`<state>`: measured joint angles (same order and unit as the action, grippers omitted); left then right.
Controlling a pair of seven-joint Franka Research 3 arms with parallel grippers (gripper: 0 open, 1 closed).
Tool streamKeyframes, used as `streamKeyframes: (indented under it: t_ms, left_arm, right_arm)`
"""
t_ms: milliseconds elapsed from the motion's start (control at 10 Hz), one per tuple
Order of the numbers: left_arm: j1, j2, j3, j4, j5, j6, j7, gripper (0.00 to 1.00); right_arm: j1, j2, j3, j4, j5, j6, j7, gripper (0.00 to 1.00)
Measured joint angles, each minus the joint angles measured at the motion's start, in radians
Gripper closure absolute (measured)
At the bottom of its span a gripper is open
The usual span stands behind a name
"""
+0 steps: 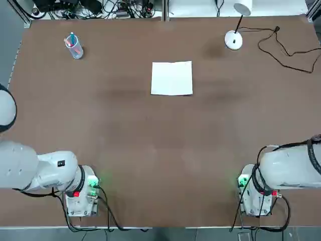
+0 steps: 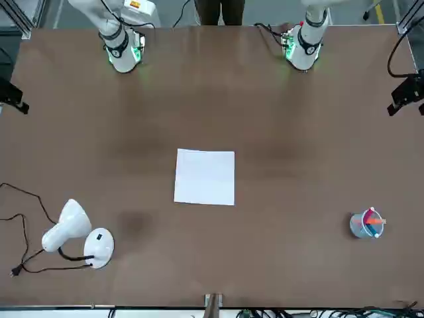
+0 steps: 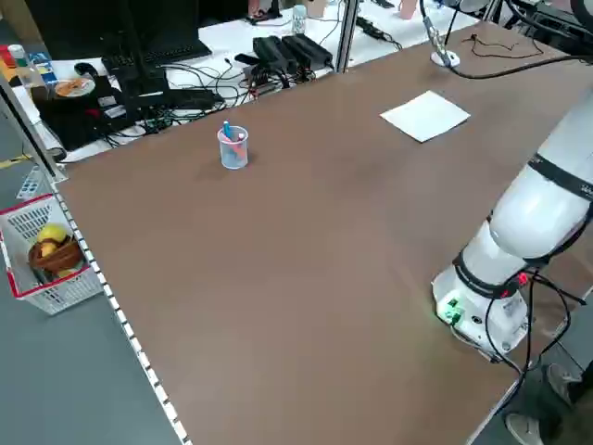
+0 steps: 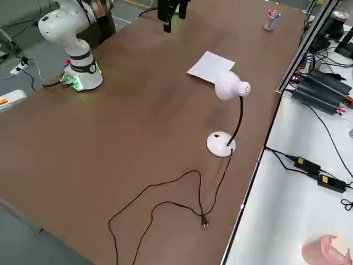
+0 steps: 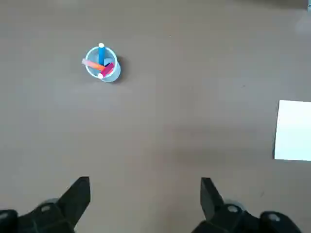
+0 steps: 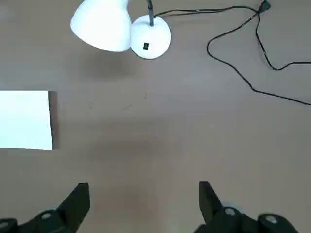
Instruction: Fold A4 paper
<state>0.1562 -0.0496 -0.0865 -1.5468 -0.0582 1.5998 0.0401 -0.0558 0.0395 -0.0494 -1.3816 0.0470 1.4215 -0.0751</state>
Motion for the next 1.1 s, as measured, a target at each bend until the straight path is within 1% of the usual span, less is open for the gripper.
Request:
streamKeyframes:
  t_ms: [400, 600, 800, 900, 1000, 1100]
  left_arm:
    - [-0.001, 0.0, -0.002, 0.0, 0.0, 0.0, -0.004, 0.0]
    - [-0.002, 0.01, -0.006, -0.002, 0.0, 0.0, -0.012, 0.0]
    - [-0.007, 0.043, -0.039, -0.002, -0.033, 0.007, -0.082, 0.02]
    - [-0.012, 0.057, -0.068, -0.002, -0.048, 0.01, -0.155, 0.13]
    - [-0.014, 0.062, -0.105, -0.002, -0.052, 0.012, -0.219, 0.32]
    - [-0.016, 0.062, -0.141, 0.001, -0.067, 0.012, -0.28, 0.47]
  right_arm:
    - [0.017, 0.006, 0.001, -0.004, -0.05, 0.001, 0.0, 0.02]
    - [0.018, 0.012, 0.001, -0.007, -0.053, 0.001, 0.0, 0.01]
    - [0.045, 0.015, 0.002, -0.019, -0.053, 0.005, -0.002, 0.01]
    - [0.072, 0.019, 0.004, -0.032, -0.052, 0.019, -0.001, 0.01]
    - [0.106, 0.023, 0.006, -0.054, -0.052, 0.049, -0.001, 0.01]
    - [0.145, 0.025, 0.008, -0.092, -0.052, 0.094, 0.001, 0.01]
